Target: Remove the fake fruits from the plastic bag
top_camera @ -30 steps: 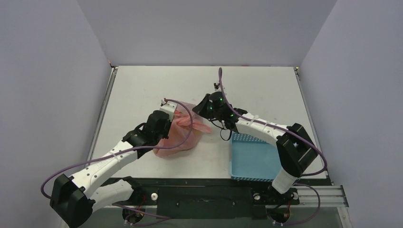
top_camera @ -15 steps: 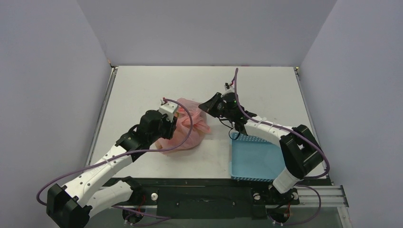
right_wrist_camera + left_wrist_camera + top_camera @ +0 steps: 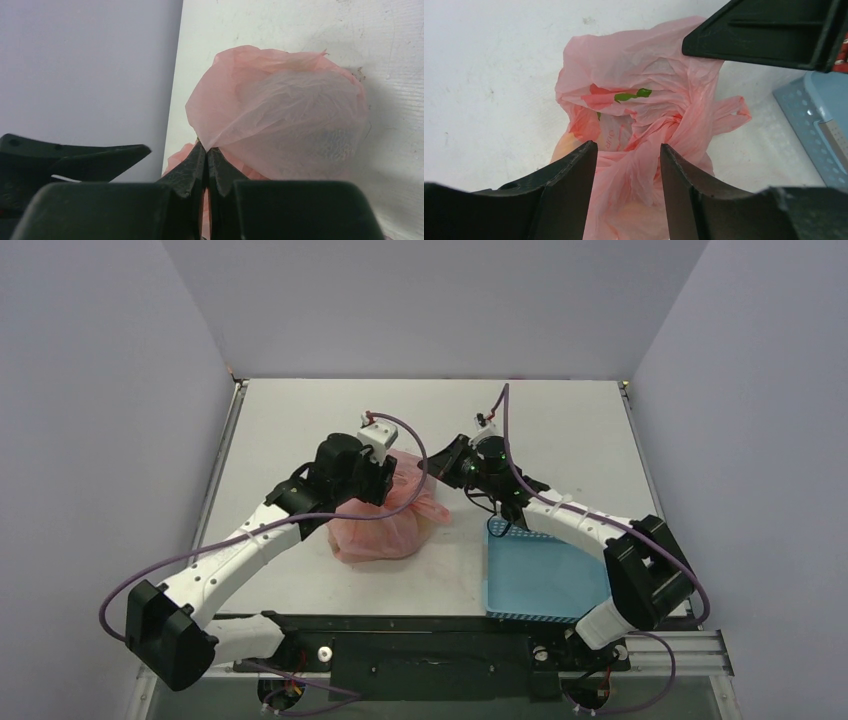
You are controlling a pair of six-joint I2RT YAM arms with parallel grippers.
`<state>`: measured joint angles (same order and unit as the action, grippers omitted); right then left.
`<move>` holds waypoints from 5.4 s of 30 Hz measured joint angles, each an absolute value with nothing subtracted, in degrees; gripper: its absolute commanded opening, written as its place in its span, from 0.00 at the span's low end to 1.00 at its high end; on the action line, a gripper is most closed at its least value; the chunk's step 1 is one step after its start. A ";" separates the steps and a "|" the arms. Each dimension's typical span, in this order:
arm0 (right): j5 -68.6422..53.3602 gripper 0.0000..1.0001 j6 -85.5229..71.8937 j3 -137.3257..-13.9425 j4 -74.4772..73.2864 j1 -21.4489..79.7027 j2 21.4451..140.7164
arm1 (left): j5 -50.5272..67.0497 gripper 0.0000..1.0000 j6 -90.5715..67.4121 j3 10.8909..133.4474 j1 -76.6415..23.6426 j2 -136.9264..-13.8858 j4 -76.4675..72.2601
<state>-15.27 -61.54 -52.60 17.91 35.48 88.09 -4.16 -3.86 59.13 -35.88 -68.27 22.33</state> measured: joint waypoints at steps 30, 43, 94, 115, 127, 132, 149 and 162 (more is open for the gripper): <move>-11.51 0.00 -56.95 -53.80 9.06 38.63 83.99 | -1.72 0.00 0.47 53.69 -37.15 -71.37 22.22; -6.87 0.30 -46.04 -54.52 -1.67 34.06 80.01 | -13.87 0.00 2.22 45.47 -37.87 -52.25 13.72; -22.65 0.00 -73.38 -45.74 36.10 28.34 85.58 | -36.14 0.00 6.57 37.91 -44.16 -46.11 3.38; -28.95 0.00 -54.33 -50.81 8.34 27.31 78.78 | -27.03 0.38 -3.97 43.77 -44.03 -47.53 12.43; -27.42 0.00 -48.62 -51.99 2.02 30.50 76.12 | -6.96 0.48 -26.28 59.86 -43.79 -44.25 34.26; -27.35 0.00 -48.69 -51.96 2.04 30.85 75.18 | 0.80 0.50 -21.23 63.48 -43.92 -47.77 40.62; -26.98 0.00 -48.53 -51.83 1.13 31.22 73.93 | -40.51 0.57 -2.17 60.62 -83.70 -59.53 46.65; -27.29 0.00 -48.27 -52.40 0.23 31.22 74.67 | -58.04 0.44 13.32 55.96 -88.05 -69.67 33.10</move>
